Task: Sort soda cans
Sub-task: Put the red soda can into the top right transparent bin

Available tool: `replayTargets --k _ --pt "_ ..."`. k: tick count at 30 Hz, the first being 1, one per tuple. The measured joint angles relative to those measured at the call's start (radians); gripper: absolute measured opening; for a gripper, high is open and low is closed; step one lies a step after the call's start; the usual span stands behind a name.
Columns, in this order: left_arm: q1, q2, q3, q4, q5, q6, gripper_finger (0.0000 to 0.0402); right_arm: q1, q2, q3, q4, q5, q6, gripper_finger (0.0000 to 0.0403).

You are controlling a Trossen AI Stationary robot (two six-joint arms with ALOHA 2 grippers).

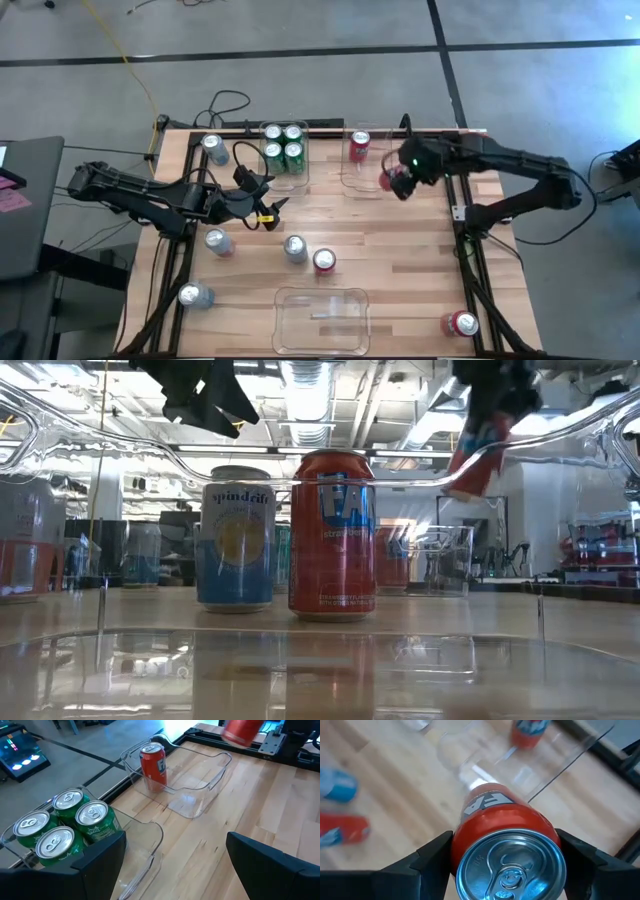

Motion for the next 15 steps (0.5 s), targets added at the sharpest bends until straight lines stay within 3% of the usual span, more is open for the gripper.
replayTargets --k 7,15 --pt "0.000 0.000 0.000 0.000 0.000 0.000 0.0338 -0.197 0.089 0.001 0.106 -0.002 -0.185 0.0294" --pt "0.000 0.000 0.000 -0.008 0.000 0.007 0.0338 -0.318 0.257 0.001 0.181 -0.004 -0.318 0.0294"
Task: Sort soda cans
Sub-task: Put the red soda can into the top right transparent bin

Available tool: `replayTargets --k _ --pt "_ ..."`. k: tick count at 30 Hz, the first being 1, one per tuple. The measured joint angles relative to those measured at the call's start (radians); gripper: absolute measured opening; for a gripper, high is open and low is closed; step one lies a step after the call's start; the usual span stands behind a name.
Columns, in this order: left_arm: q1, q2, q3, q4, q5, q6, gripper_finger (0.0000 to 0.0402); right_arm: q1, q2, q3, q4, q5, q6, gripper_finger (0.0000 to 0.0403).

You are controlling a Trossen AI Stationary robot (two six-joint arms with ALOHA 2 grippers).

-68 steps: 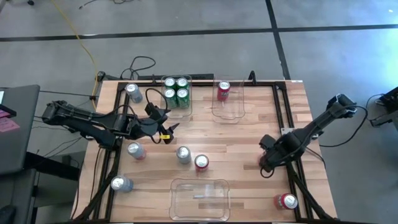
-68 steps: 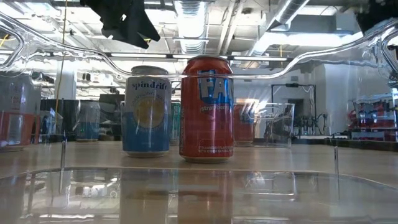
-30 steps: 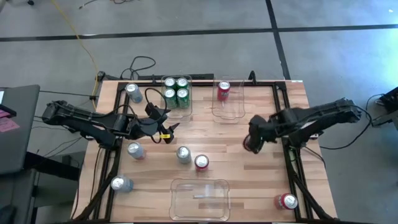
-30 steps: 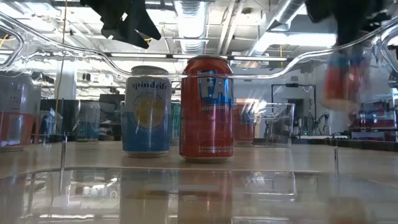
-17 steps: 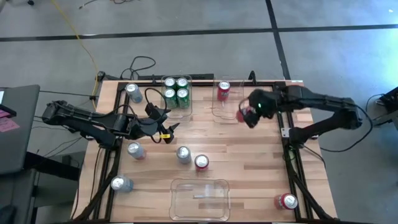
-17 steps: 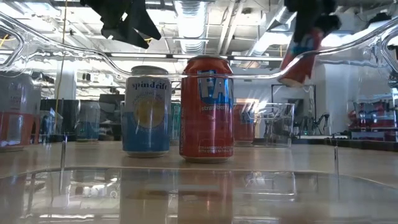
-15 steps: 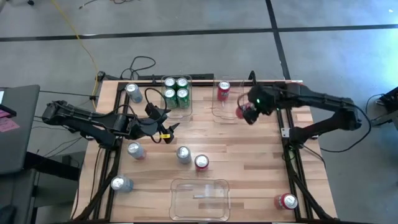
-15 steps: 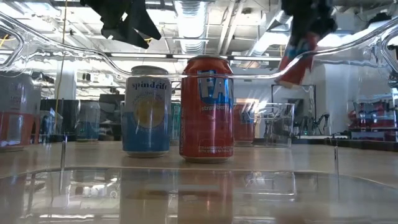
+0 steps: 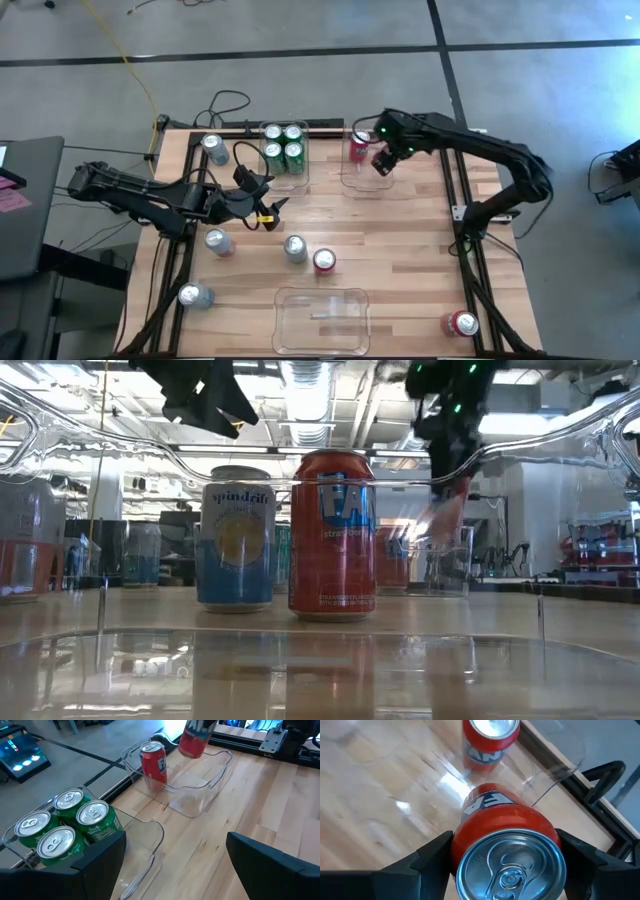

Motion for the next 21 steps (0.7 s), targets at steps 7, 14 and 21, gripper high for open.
replayTargets --k 7,14,21 --pt "0.000 0.000 0.000 -0.004 0.000 0.000 0.0338 -0.079 0.138 0.000 0.092 -0.005 -0.084 0.0294" --pt "0.000 0.000 0.000 -0.005 0.000 0.005 0.0338 -0.165 0.226 0.001 0.155 -0.028 -0.182 0.0295" --pt "0.002 0.000 0.000 -0.005 0.000 0.006 0.0338 -0.220 0.258 0.007 0.210 -0.045 -0.257 0.0296"
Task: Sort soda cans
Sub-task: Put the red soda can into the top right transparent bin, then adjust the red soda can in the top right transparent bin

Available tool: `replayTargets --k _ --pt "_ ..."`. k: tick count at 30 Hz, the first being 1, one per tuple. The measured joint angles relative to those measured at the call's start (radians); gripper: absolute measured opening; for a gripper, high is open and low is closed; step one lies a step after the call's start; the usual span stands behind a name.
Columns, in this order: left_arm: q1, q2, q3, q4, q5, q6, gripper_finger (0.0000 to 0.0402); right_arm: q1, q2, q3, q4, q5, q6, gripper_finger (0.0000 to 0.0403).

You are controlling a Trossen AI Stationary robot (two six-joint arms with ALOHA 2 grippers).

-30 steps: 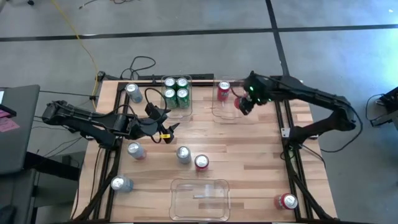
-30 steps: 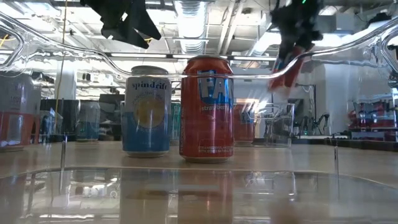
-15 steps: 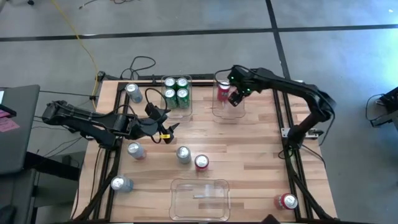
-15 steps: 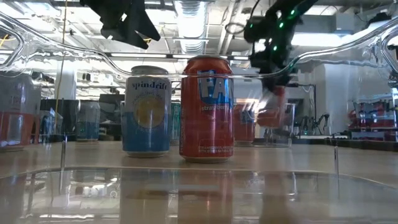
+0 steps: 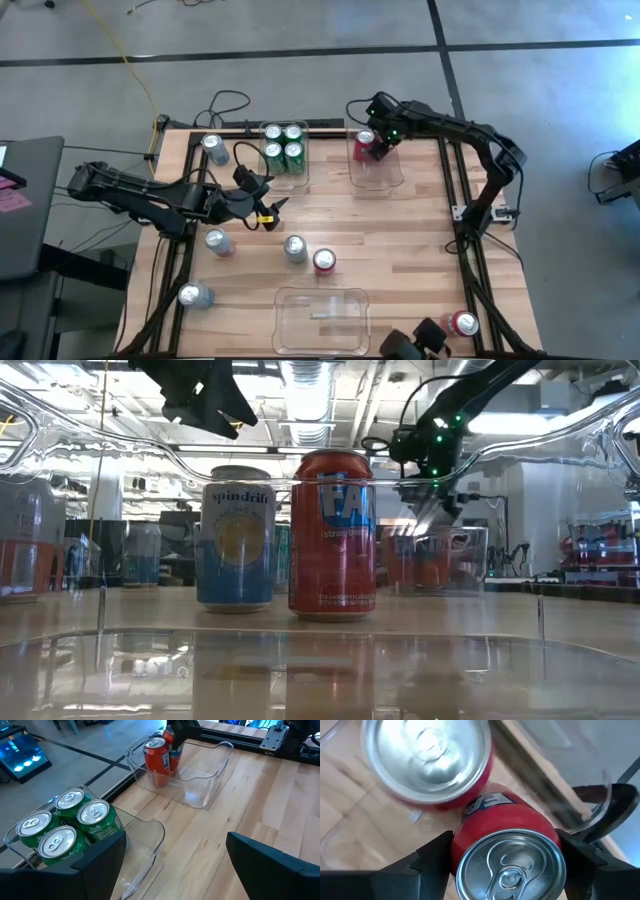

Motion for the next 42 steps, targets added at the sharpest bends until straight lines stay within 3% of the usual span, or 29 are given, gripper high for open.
replayTargets --k 6,17,32,42 --pt "0.017 0.000 0.000 -0.001 0.000 0.000 0.0338 -0.009 0.000 0.034 0.029 0.003 -0.032 0.0304" --pt "0.020 0.000 0.000 -0.002 0.000 0.000 0.0338 -0.016 -0.002 0.059 0.033 -0.046 -0.056 0.0378" --pt "0.020 0.000 0.000 -0.007 0.013 0.008 0.0338 0.007 -0.056 0.058 0.023 0.015 0.028 0.0379" --pt "0.020 0.000 0.000 -0.020 0.016 -0.005 0.0338 0.178 -0.118 0.057 -0.071 -0.004 0.038 0.0373"
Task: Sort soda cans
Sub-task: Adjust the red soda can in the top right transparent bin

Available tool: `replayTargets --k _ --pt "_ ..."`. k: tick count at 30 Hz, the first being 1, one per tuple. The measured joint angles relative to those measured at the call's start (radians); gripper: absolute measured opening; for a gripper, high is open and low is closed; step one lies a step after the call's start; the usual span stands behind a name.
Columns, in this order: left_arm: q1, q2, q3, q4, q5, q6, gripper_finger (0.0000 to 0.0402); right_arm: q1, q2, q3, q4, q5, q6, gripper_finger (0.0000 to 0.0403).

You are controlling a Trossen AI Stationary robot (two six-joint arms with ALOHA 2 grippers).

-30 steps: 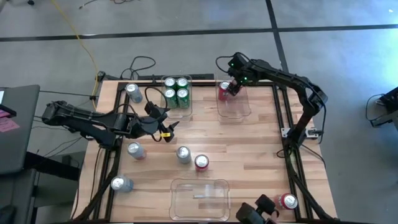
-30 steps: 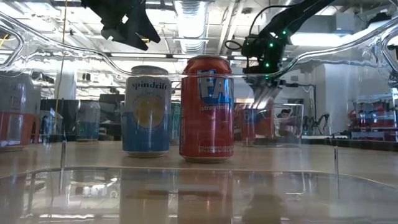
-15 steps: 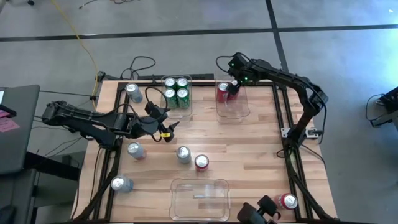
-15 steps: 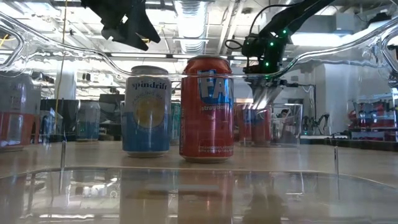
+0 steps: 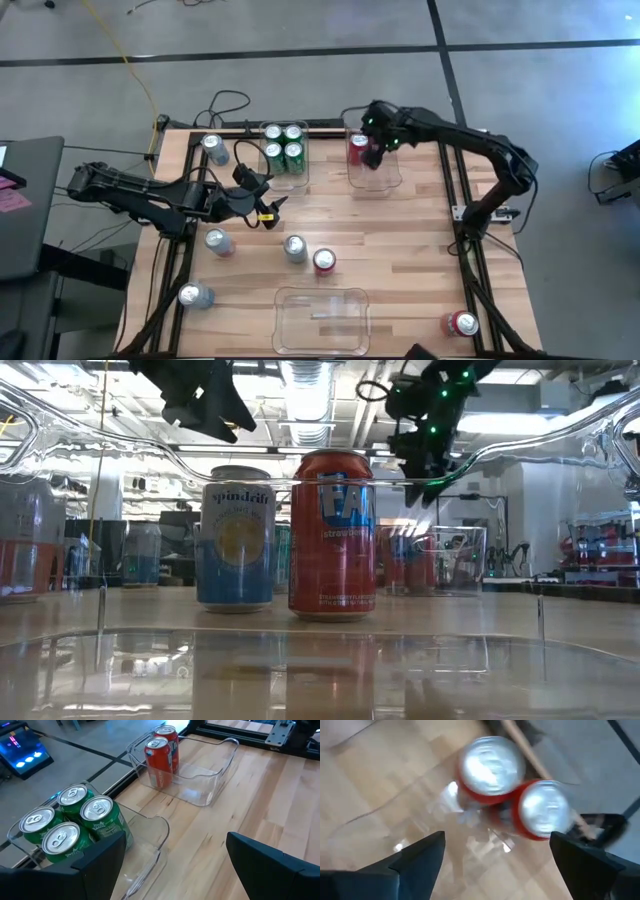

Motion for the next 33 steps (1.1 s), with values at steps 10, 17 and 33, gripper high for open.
replayTargets --k 10,17,33 --pt "-0.008 0.000 0.000 -0.005 0.000 -0.026 0.0338 0.080 0.107 0.000 -0.005 -0.021 -0.016 0.0268" --pt "-0.008 0.000 0.000 -0.005 0.000 -0.026 0.0338 0.028 0.190 0.000 0.073 -0.044 -0.032 0.0179" --pt "-0.006 0.000 0.000 -0.022 0.000 -0.023 0.0338 -0.097 0.214 0.000 0.222 -0.072 -0.082 0.0111"
